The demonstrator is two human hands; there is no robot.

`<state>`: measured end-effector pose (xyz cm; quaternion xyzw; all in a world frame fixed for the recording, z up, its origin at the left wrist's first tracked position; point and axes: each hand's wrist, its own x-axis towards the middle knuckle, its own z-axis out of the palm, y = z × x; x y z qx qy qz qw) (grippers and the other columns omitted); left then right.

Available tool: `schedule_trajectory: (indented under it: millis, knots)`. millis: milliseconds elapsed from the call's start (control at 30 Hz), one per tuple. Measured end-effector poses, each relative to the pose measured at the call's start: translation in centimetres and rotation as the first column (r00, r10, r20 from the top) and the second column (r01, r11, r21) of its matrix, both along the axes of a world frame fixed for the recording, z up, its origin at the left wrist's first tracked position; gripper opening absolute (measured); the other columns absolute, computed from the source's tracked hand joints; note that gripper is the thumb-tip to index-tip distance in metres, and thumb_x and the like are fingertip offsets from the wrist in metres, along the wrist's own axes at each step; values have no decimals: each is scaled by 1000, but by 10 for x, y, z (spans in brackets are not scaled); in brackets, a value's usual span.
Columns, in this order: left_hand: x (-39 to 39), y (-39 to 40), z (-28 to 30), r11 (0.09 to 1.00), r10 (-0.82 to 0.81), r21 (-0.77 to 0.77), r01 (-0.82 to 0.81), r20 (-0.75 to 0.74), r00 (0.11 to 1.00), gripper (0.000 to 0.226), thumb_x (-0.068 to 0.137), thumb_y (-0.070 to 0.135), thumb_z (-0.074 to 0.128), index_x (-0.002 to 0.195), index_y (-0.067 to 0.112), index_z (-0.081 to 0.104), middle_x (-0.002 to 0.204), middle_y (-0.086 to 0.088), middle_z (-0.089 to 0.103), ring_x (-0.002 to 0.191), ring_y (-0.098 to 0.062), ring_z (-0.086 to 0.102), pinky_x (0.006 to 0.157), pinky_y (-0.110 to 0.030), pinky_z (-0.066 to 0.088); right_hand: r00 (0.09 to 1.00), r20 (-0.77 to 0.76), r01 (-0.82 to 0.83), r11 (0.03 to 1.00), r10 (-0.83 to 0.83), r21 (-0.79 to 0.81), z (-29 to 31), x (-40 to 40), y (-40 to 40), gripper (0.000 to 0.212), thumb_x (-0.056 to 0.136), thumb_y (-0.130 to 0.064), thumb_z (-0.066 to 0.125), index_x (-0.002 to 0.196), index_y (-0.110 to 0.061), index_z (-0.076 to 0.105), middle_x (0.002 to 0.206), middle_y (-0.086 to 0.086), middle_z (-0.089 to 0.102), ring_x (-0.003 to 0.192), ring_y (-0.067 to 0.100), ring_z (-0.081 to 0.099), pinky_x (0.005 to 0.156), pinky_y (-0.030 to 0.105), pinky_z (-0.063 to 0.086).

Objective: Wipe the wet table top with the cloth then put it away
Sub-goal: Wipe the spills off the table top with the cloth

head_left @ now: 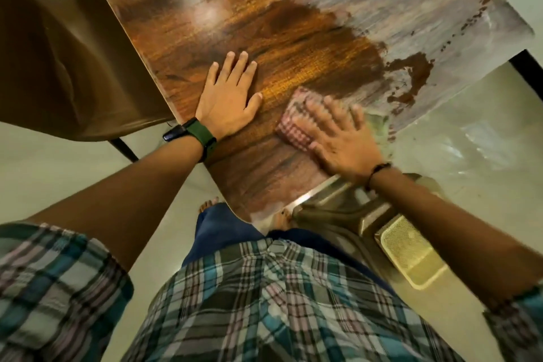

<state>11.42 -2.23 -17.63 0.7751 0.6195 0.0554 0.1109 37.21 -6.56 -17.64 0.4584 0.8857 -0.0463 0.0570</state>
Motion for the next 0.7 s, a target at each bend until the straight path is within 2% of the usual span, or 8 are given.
schedule_trajectory:
  millis: [100,167,233,300,367,433,600,700]
  knots:
    - [11,-15,-3,999,28,30,-26,-68,997,55,99,36,25,147,11,16,156,-10,11,143,-28,5,114,-48,6,928,44,372,924,-370,-87,11,46,48,59,88,-55,4,146,-43,0,160,-3,0,146,23,-5,114,56,-3]
    - [17,-24,-5,998,62,34,-60,-84,994,54,98,35,23,147,12,16,156,-9,12,143,-28,7,113,-50,8,895,68,446,887,-441,-121,17,48,54,62,87,-56,4,147,-42,0,160,-3,-3,146,24,-8,114,56,-7]
    - [18,-24,-4,997,72,27,-70,-88,994,54,98,36,23,147,13,16,156,-8,12,143,-28,7,113,-50,8,957,68,288,955,-284,-75,12,27,29,64,87,-62,-4,147,-39,0,159,2,2,145,31,-1,113,56,-7]
    - [17,-21,-3,998,63,18,-62,-86,994,53,99,35,22,147,14,15,156,-7,10,143,-27,5,113,-51,6,999,39,-2,998,5,-62,6,-8,-17,63,92,-61,-4,147,-36,11,156,2,14,143,37,15,111,57,1]
    - [17,-19,-3,999,53,11,-53,-82,995,53,99,35,22,147,14,14,156,-7,9,143,-27,4,113,-51,5,970,-24,-242,969,241,-49,1,-44,-63,53,97,-52,6,142,-39,31,153,-1,27,141,37,21,107,61,11]
    - [17,-19,-3,998,57,10,-56,-82,995,53,99,35,22,147,15,14,156,-6,9,143,-27,4,113,-50,4,912,-41,-408,912,407,-37,0,-74,-89,48,97,-46,19,139,-39,41,152,0,32,141,36,18,107,64,12]
    - [17,-22,-1,1000,20,6,-19,-74,997,52,99,34,23,147,15,16,156,-5,11,143,-27,4,114,-49,4,841,-59,-538,843,537,-2,2,-73,-85,49,95,-43,25,143,-38,34,155,0,27,143,34,18,108,63,15]
    - [15,-29,-1,999,-36,2,37,-70,997,54,98,35,19,147,14,17,156,-5,12,143,-27,5,114,-47,5,893,-15,-449,893,450,15,-2,-29,-66,48,98,-46,15,145,-39,24,155,-1,20,142,31,17,107,61,17]
